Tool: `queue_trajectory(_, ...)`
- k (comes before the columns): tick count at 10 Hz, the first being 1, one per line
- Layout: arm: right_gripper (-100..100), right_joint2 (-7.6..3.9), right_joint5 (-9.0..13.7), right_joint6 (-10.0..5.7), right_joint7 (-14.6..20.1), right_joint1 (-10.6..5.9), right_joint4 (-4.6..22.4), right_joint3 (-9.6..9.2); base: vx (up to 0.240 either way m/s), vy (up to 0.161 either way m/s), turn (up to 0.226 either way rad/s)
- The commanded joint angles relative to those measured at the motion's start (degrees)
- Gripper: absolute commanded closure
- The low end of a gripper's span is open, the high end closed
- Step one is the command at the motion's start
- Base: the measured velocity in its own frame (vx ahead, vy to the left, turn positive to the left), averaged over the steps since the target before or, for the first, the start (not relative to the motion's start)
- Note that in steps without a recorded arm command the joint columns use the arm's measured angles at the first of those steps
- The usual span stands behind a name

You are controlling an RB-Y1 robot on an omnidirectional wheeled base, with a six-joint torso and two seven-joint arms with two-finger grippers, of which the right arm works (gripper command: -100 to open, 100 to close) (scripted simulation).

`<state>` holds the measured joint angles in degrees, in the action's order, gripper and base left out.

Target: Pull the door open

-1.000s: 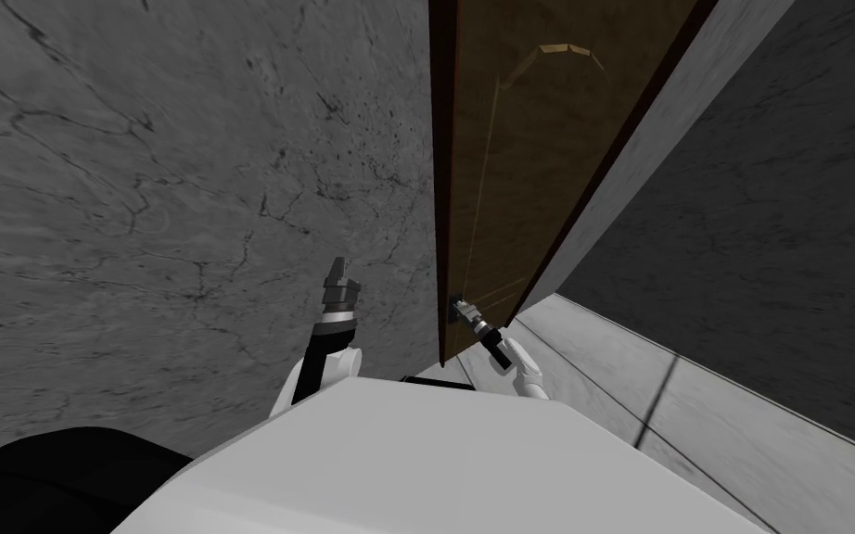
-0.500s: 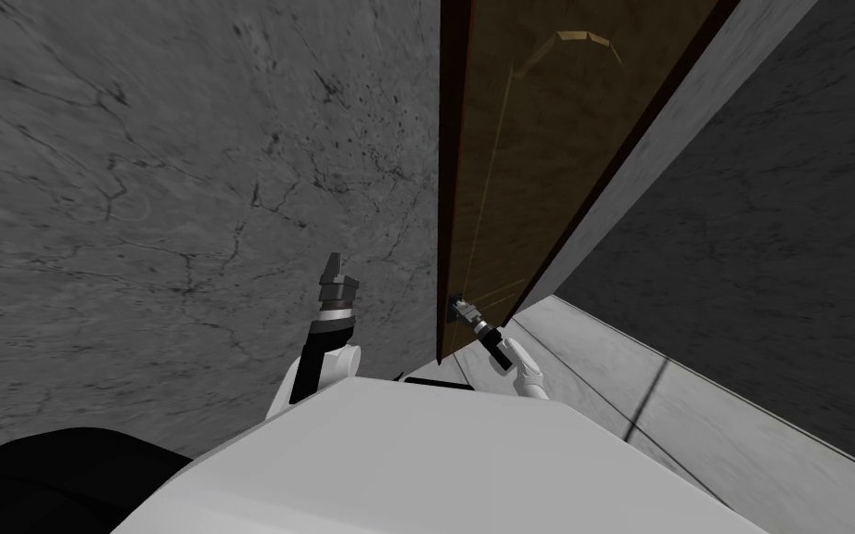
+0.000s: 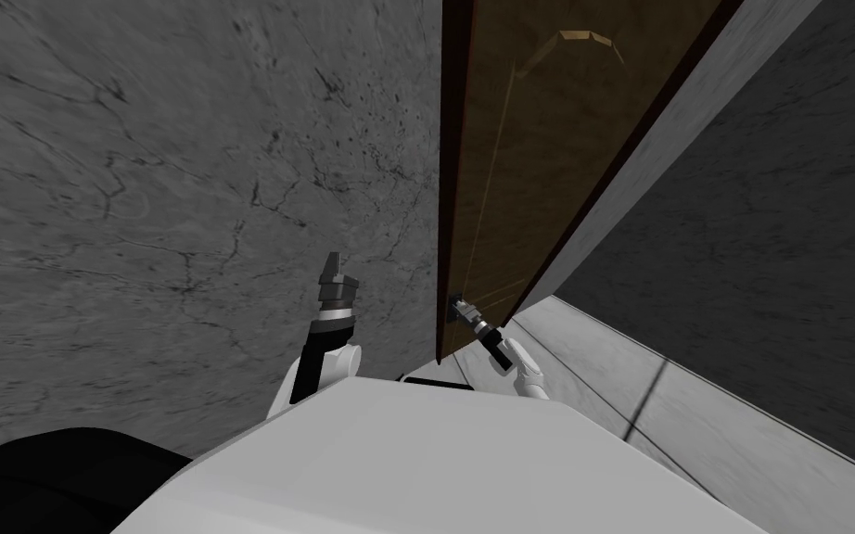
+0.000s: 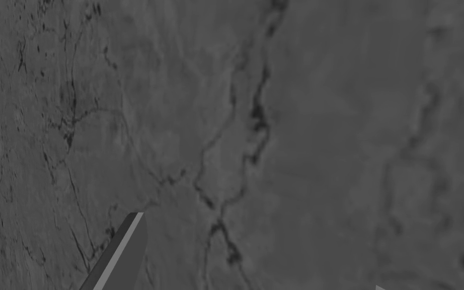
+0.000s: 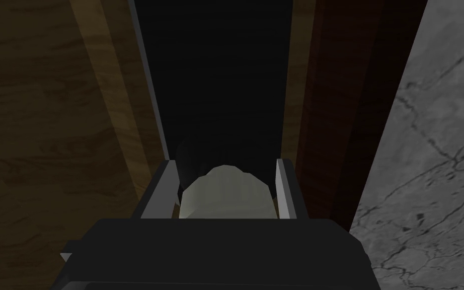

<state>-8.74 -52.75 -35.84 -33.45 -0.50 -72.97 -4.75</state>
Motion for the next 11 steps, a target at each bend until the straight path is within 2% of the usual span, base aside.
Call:
queue_trajectory(1, 100, -0.01, -0.22, 1.45, -0.03, -0.52, 1.16, 0.23, -0.014, -0.005, -0.002)
queue_trajectory(11, 100, -0.08, -0.48, 1.69, -0.36, -0.52, 1.16, 0.19, -0.003, -0.007, 0.001)
